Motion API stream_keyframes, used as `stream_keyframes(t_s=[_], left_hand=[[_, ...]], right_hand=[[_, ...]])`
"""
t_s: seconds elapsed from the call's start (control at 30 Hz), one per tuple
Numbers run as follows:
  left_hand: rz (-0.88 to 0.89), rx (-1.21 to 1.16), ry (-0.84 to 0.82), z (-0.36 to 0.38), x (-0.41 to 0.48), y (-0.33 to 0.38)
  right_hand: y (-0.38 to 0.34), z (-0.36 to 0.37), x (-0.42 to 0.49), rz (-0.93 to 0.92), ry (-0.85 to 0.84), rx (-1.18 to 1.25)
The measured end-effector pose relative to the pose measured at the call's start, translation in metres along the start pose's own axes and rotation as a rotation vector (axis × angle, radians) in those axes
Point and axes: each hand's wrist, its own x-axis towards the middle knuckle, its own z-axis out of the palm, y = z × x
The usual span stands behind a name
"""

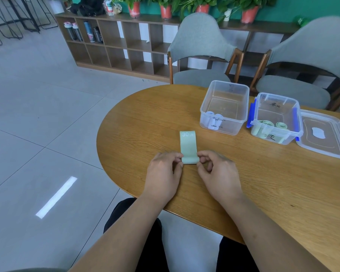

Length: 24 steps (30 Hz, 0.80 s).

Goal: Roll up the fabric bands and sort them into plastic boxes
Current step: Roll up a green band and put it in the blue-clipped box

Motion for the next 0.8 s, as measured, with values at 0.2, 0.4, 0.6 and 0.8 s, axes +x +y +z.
stream_keyframes(t_s=[0.2, 0.4, 0.6, 0.8], left_hand=[[-0.02, -0.03, 0.001, -0.0007, 0.0002, 0.0001], [0.018, 0.0, 0.001, 0.0021, -0.0001, -0.0004], [0.004, 0.012, -0.003, 0.0024, 0.0015, -0.0008], [0.021, -0.001, 0.011, 0.0013, 0.001, -0.0013]], right_hand=[[0.0012, 0.0008, 0.0015, 0.042, -0.009, 0.048], [0.0009, 0.0019, 0.0007, -0.02, 0.024, -0.028], [0.0004, 0.0019, 0.0013, -0.028, 0.004, -0.058], [0.0002, 0.0005, 0.0004, -0.031, -0.004, -0.036]])
